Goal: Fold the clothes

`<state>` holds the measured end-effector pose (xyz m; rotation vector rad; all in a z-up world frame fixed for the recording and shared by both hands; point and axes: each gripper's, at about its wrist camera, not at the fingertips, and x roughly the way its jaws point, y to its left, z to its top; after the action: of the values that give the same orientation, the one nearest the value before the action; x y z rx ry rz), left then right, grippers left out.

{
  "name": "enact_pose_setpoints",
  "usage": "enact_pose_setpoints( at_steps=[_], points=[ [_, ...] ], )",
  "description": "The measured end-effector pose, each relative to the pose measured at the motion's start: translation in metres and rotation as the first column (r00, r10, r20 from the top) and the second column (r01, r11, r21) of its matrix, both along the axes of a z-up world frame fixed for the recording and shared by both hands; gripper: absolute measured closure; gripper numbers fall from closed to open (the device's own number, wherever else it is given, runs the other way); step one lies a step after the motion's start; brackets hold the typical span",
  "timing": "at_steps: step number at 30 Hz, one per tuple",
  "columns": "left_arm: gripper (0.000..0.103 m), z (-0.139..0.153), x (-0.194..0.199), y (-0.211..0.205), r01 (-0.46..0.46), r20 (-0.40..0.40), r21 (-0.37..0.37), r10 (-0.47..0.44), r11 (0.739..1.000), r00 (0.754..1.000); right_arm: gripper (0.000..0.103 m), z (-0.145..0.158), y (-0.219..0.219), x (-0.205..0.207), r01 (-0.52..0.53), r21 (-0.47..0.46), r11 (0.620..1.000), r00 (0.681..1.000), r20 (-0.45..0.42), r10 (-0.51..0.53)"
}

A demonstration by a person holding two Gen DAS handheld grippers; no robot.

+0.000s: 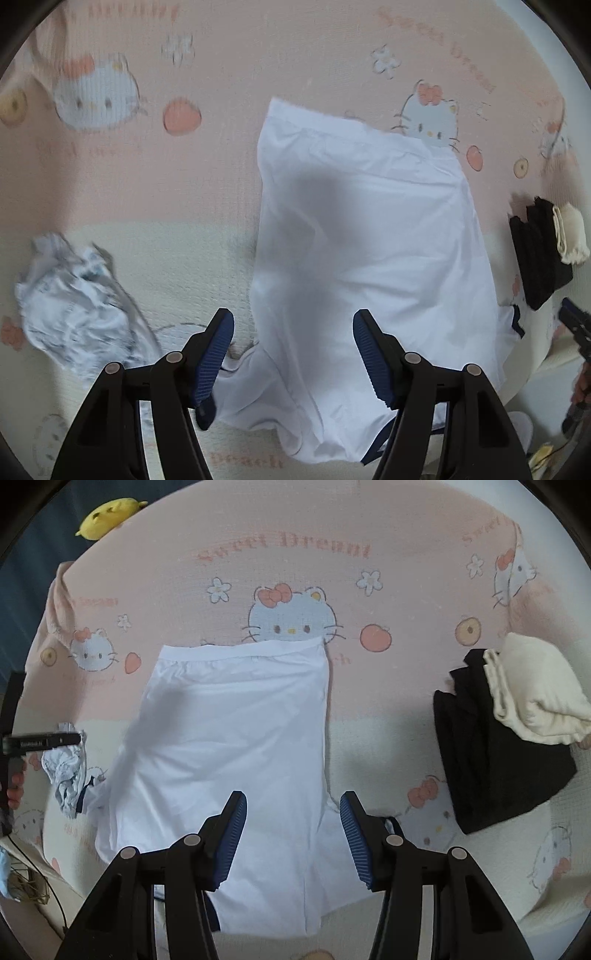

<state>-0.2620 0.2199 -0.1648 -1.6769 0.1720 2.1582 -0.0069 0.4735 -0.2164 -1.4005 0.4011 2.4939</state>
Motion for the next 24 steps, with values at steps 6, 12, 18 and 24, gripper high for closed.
enact_pose_setpoints(
  at_steps=[6, 12, 18, 24],
  points=[
    [0.038, -0.043, -0.047, -0.002, -0.064, 0.065, 0.007, 0.064, 0.998, 0.996, 0.051, -0.047, 0.034, -0.045, 0.053, -0.085, 0.995, 0.996, 0.077, -0.046],
    [0.038, -0.072, -0.104, -0.004, -0.2, 0.121, 0.095, 0.188, 0.975, 0.975, 0.051, -0.089, 0.072, -0.099, 0.11, -0.174, 0.979, 0.989, 0.119, -0.09],
    [0.038, -0.092, -0.155, 0.008, -0.279, 0.124, 0.109, 0.266, 0.954, 0.956, 0.051, -0.109, 0.104, -0.155, 0.123, -0.169, 0.978, 0.987, 0.126, -0.102],
    [0.038, -0.098, -0.191, 0.035, -0.275, 0.083, 0.087, 0.268, 0.957, 0.96, 0.051, -0.121, 0.124, -0.209, 0.089, -0.129, 0.988, 0.988, 0.135, -0.072]
  ],
)
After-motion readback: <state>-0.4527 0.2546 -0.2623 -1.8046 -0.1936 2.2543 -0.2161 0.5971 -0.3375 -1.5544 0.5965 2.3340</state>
